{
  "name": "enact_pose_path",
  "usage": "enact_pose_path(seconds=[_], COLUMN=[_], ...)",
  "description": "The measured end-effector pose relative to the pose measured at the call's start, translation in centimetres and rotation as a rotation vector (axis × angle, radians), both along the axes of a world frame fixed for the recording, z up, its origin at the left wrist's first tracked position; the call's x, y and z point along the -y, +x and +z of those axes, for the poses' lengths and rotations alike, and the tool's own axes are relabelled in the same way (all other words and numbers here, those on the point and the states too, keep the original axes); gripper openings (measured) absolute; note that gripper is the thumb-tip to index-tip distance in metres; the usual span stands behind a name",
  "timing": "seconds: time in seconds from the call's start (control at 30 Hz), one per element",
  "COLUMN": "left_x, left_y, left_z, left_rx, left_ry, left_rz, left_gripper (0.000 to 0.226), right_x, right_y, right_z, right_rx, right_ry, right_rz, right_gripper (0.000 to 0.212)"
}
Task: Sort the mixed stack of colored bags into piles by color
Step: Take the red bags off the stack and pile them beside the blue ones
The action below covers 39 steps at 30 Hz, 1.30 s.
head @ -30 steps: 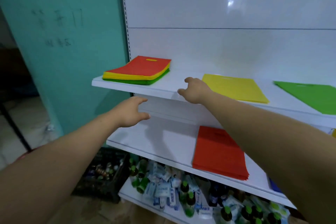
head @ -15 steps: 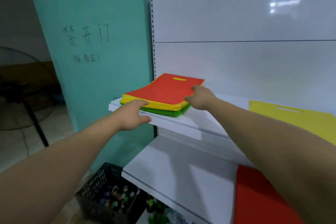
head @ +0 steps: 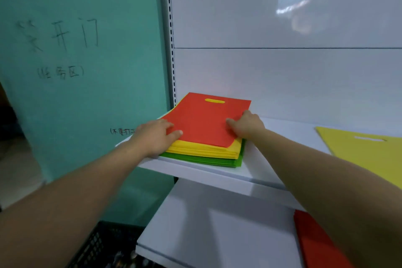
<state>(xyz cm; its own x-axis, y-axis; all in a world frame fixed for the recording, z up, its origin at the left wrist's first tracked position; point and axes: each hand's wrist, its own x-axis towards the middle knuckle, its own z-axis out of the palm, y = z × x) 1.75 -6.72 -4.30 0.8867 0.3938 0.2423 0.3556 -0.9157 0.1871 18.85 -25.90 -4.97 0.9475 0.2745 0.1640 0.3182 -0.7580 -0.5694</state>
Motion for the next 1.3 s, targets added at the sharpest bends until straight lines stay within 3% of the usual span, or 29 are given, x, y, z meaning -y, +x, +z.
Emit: enact_pose_path(seconds=[0.27,0.43,0.6,0.73,1.0,1.13,1.3], left_x=[-1.8,-2.2,-2.1,-0.4,9.0,15.6,24.8], left_y=[2.5,3.9,4.6,4.4,4.7,4.5,4.0], left_z=[0.8,0.8,1.1,1.9,3.7,3.7,2.0], left_rx=[-0.022,-0.084,-0.164,-0.128,0.237,0.236,0.069], left_ry=[-0.214,-0.226,-0.285,-0.365,-0.830,-0.853,-0.830], left_rz=[-0.228,-0.284,-0.288,-0.267,-0.309,-0.347,-0.406], left_gripper=[0.024,0.052,0.066,0.074,0.054,0.052,0.052], right_x=[0.2,0.5,2.3,5.0,15.8,23.5,32.1], right_y=[-0.4,-1.1,-2.4,-4.1,-6.5,-7.6,-9.5], right_z=[1.0,1.0,1.3,2.8,5.8,6.2,5.8], right_rx=[-0.037,0.150,0.451,0.539,0.567,0.578,0.551], right_ry=[0.134,0.049,0.276,0.467,0.720,0.759,0.744], right_rz=[-0.071,-0.163,-0.067,-0.059,-0.109,-0.132,-0.142], right_gripper=[0.035,0.051,0.049,0.047,0.045,0.044,0.044])
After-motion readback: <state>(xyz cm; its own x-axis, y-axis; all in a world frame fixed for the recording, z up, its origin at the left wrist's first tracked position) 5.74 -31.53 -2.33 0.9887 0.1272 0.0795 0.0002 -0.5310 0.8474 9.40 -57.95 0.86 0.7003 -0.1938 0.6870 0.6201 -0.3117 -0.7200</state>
